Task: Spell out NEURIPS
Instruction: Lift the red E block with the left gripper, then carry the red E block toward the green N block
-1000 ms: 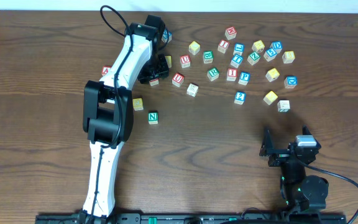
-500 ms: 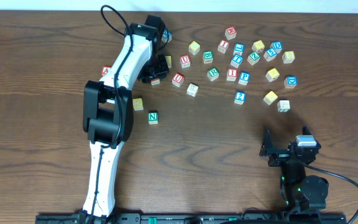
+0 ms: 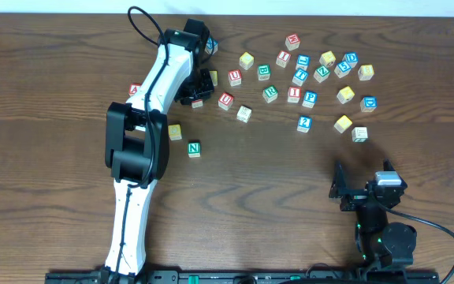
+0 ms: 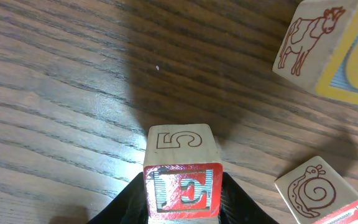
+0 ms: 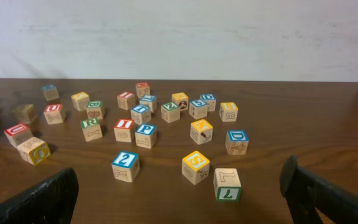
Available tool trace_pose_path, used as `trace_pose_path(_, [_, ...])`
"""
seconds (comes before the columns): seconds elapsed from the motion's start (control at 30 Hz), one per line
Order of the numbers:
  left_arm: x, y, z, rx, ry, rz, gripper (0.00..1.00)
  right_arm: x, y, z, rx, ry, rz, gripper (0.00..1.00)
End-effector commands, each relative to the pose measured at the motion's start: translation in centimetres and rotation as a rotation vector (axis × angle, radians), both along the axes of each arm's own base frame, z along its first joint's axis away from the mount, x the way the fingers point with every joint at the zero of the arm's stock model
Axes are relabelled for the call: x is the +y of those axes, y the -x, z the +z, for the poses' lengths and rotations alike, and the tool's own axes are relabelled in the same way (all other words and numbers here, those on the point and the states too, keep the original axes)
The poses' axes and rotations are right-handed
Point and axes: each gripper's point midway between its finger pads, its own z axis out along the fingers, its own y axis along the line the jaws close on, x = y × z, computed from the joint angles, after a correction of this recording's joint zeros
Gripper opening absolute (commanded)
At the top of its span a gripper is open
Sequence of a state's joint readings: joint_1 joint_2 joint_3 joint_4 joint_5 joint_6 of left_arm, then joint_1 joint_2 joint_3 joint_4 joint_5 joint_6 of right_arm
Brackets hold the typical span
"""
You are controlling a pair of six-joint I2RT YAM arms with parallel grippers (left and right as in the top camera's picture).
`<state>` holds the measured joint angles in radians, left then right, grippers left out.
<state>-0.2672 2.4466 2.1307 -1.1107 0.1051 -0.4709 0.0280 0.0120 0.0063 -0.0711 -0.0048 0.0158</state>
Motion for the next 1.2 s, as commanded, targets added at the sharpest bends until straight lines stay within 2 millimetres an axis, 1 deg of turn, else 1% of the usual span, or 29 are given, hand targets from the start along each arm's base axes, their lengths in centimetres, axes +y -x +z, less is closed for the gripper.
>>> trace_pose_path(0.0, [0.4, -0.2, -0.6, 0.000, -0.027, -0.028, 0.33, -0.2, 0.0, 0.0, 0.000, -0.013, -0.007, 0.99])
trace_pose_path(0.1, [0.5, -0.3, -0.6, -0.007, -0.034, -0.061, 0.33, -0.2, 0.0, 0.0, 0.000, -0.013, -0.007, 0.99])
trace_pose_path(0.3, [0.6, -0.3, -0.5, -0.010, -0.041, -0.072, 0.33, -0.2, 0.0, 0.0, 0.000, -0.013, -0.007, 0.99])
trace_pose_path(0.43, [0.6, -0.4, 0.1, -0.023, -0.038, -0.075, 0.32, -0.2, 0.0, 0.0, 0.001, -0.013, -0.007, 0.99])
trace_pose_path(0.5, [0.6, -0.5, 0.8, -0.036, -0.036, -0.079, 0.31, -0.2, 0.0, 0.0, 0.001, -0.013, -0.007, 0.99])
trace_pose_path(0.7, [0.4, -1.0, 3.6, -0.095, -0.024, -0.093, 0.31, -0.2, 0.0, 0.0, 0.000, -0.013, -0.007, 0.99])
trace_pose_path(0.83, [0.4, -1.2, 6.0, -0.144, -0.013, -0.091, 0.31, -0.2, 0.0, 0.0, 0.001, -0.013, -0.007, 0.99])
trace_pose_path(0.93, [0.3, -1.3, 8.5, -0.195, -0.001, -0.090, 0.31, -0.2, 0.0, 0.0, 0.001, -0.013, -0.007, 0.99])
trace_pose_path(1.07, [0.4, -1.0, 11.1, -0.238, 0.008, -0.090, 0.31, -0.2, 0.0, 0.0, 0.000, -0.013, -0.007, 0.99])
trace_pose_path(1.17, [0.6, -0.3, 13.0, -0.254, 0.009, -0.109, 0.27, -0.2, 0.0, 0.0, 0.000, -0.013, -0.007, 0.99])
